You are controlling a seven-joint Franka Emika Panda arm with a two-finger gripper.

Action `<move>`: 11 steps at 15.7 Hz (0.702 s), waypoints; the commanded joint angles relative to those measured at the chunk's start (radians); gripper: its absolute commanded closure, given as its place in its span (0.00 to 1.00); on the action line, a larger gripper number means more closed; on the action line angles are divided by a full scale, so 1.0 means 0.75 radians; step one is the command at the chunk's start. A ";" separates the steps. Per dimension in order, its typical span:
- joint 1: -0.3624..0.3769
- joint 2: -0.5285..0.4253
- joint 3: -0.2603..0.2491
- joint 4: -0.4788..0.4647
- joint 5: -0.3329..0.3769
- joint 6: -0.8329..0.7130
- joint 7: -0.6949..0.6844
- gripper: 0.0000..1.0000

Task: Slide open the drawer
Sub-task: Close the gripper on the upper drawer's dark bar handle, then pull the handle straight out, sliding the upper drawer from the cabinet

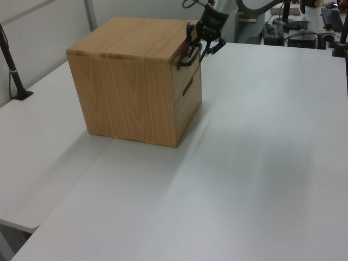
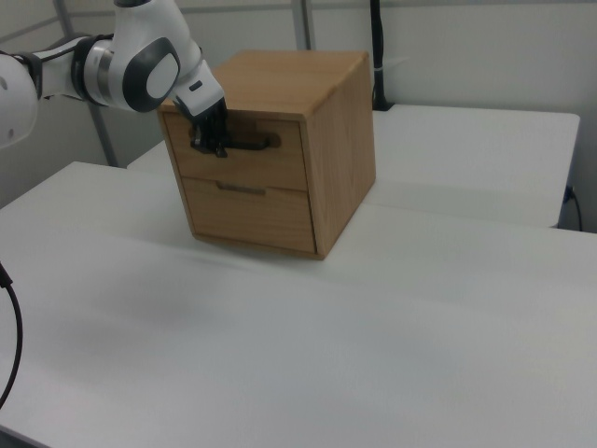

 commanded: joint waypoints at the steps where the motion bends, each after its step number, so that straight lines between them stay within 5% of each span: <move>1: 0.010 -0.037 0.001 -0.080 0.036 0.053 -0.020 1.00; 6: 0.020 -0.135 0.001 -0.205 0.036 0.037 -0.024 1.00; 11: 0.039 -0.376 0.001 -0.403 0.060 -0.106 -0.154 1.00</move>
